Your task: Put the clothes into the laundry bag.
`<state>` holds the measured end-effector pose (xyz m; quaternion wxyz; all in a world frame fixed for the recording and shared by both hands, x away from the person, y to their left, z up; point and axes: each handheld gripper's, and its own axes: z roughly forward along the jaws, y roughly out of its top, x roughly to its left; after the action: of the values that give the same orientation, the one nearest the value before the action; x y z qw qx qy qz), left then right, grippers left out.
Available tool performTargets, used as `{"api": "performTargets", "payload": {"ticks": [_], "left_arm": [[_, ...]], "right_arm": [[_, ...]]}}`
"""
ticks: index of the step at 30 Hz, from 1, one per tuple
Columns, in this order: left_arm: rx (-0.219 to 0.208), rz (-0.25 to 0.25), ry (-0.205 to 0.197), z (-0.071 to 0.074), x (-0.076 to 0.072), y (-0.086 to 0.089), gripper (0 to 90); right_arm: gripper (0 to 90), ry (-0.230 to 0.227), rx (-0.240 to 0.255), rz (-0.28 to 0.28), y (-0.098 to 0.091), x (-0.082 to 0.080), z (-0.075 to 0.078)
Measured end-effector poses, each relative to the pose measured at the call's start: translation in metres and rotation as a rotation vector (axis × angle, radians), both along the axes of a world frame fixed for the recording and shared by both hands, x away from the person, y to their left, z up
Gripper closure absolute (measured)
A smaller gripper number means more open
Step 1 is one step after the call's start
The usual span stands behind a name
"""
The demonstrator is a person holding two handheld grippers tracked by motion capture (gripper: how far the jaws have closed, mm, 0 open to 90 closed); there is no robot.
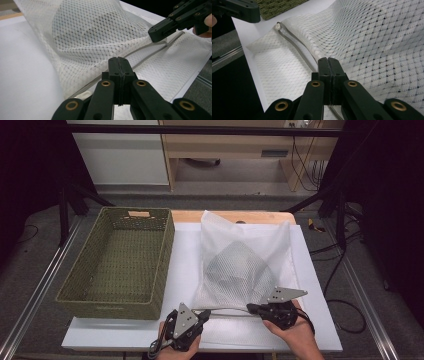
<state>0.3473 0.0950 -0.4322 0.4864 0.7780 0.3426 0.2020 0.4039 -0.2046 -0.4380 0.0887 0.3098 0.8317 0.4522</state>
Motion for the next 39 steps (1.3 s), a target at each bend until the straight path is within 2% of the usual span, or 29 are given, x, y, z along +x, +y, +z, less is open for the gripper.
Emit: {"api": "performTargets", "payload": {"ticks": [10, 13, 16, 18, 21, 24, 28, 30, 33, 39], "left_arm": [[0.014, 0.054, -0.019, 0.001, -0.008, 0.028, 90.0], [0.024, 0.078, -0.027, 0.000, -0.012, 0.035, 83.2], [0.033, 0.090, -0.014, -0.005, -0.014, 0.039, 77.0], [0.044, 0.101, 0.003, -0.011, -0.012, 0.040, 71.1], [0.048, 0.102, 0.049, -0.021, -0.006, 0.039, 62.2], [0.088, 0.095, 0.105, -0.032, 0.001, 0.035, 52.5], [0.107, 0.088, 0.145, -0.043, 0.009, 0.030, 48.0], [0.099, 0.080, 0.163, -0.045, 0.012, 0.027, 48.6], [0.110, 0.066, 0.173, -0.047, 0.017, 0.024, 55.5], [0.093, 0.048, 0.179, -0.047, 0.020, 0.026, 83.4]], "right_arm": [[89.9, 0.015, -0.021, 0.000, 0.000, -0.001, -0.005], [89.9, 0.014, -0.033, -0.001, 0.000, 0.000, -0.006], [89.9, 0.016, -0.033, -0.004, 0.000, 0.000, -0.007], [89.9, 0.019, -0.031, -0.005, -0.001, 0.000, -0.007], [89.9, 0.020, -0.036, -0.005, -0.001, 0.000, -0.008], [89.9, 0.022, -0.037, -0.003, -0.002, 0.000, -0.008], [89.9, 0.025, -0.032, -0.006, -0.002, 0.000, -0.008], [89.9, 0.025, -0.032, -0.004, -0.003, 0.000, -0.008], [89.9, 0.025, -0.026, -0.001, -0.003, -0.002, -0.008], [89.9, 0.027, -0.028, 0.006, -0.005, -0.006, -0.007]]}}
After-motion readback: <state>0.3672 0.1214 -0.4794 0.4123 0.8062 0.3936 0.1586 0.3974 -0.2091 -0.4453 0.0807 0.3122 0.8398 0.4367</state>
